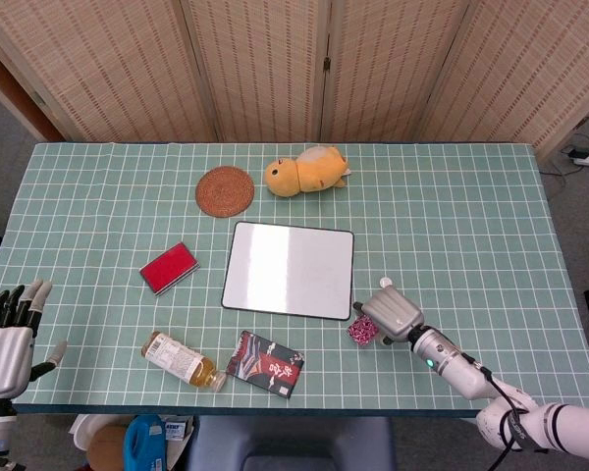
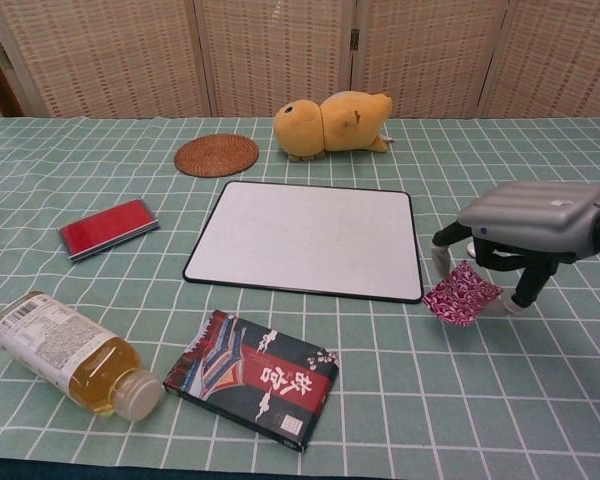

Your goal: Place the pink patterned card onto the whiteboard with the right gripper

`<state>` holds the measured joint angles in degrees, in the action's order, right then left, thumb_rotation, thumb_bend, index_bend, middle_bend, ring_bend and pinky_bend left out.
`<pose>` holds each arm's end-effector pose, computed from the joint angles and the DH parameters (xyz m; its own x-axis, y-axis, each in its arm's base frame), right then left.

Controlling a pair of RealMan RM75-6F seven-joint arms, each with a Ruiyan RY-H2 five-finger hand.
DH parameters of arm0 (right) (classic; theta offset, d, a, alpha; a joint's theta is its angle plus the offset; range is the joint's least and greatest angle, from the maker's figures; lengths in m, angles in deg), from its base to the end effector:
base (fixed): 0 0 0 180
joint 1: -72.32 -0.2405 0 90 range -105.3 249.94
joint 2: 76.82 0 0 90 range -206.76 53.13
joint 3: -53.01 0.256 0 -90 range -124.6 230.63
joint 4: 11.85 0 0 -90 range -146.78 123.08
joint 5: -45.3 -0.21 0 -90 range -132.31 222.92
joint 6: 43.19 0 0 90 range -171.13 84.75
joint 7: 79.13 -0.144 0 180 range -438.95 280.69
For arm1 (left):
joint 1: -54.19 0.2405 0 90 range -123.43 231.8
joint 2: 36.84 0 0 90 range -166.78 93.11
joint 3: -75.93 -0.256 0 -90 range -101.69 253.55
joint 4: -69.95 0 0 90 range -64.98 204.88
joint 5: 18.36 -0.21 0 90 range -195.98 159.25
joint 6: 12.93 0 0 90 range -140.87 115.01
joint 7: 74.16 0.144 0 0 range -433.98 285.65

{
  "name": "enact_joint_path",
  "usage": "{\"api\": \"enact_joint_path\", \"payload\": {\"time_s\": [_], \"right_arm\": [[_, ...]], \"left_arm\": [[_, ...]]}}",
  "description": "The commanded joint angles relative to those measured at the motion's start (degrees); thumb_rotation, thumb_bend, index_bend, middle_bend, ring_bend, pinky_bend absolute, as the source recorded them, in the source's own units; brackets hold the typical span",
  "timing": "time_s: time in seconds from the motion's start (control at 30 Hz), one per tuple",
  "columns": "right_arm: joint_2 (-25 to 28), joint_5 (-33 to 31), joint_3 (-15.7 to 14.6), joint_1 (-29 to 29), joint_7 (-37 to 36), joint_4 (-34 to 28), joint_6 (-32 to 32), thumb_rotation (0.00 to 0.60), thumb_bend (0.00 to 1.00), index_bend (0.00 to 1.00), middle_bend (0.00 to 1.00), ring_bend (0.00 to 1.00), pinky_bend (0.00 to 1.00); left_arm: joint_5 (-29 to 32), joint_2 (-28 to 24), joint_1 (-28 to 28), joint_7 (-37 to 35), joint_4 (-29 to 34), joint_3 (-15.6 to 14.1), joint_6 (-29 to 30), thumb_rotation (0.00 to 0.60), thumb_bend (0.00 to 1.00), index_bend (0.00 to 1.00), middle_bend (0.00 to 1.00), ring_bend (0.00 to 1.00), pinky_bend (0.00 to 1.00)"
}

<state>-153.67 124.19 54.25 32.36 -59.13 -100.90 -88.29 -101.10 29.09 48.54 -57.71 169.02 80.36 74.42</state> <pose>-0.1949 -0.3026 0.0035 0.7325 -0.3025 0.6099 -0.6424 -0.6038 0.4721 -0.2855 0.1880 0.1510 0.5130 -0.0476 0.8571 0.8584 0.0335 -0.5119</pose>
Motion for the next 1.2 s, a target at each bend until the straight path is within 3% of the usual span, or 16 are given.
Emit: {"api": "enact_joint_path", "payload": {"time_s": [0.03,0.33,0.67,0.83,1.0,1.2], "right_arm": [[0.11,-1.59,2.28,-1.98,-0.72,0.14,1.18,0.6,0.25,0.38,0.93,0.95,1.0],[-4.28,-9.18,7.06,-8.83,0.43,5.53,7.28,0.6,0.25,0.38,0.92,0.95,1.0],[-12.85,-17.62,8.82,-16.04,3.0,17.19,12.41,0.6,0.25,0.37,0.92,0.95,1.0],[-15.25,-19.45,9.13,-18.34,3.16,20.14,13.05,0.6,0.24,0.28,0.91,0.95,1.0],[-15.09,-20.13,8.57,-18.87,3.7,20.33,11.94,0.6,0.22,0.21,0.91,0.95,1.0],[-11.27,-18.61,7.03,-16.2,2.87,17.37,7.61,0.6,0.21,0.22,0.91,0.95,1.0]], "left_arm": [[-0.08,-0.09,-0.06,0.07,0.12,0.05,-0.01,0.6,0.28,0.0,0.01,0.01,0.0],[-0.64,-0.16,-0.14,0.21,0.65,0.06,0.22,0.6,0.28,0.0,0.01,0.01,0.0],[-0.39,-0.46,0.07,0.29,0.59,-0.22,-0.01,0.6,0.28,0.0,0.01,0.01,0.0],[-0.26,-0.47,-0.03,0.28,0.5,-0.16,-0.21,0.6,0.28,0.0,0.01,0.01,0.0],[-0.21,-0.53,-0.02,0.13,0.46,-0.14,-0.25,0.6,0.28,0.0,0.01,0.01,0.0],[-0.38,-0.52,-0.22,-0.01,0.33,-0.1,-0.45,0.6,0.28,0.0,0.01,0.01,0.0]]}}
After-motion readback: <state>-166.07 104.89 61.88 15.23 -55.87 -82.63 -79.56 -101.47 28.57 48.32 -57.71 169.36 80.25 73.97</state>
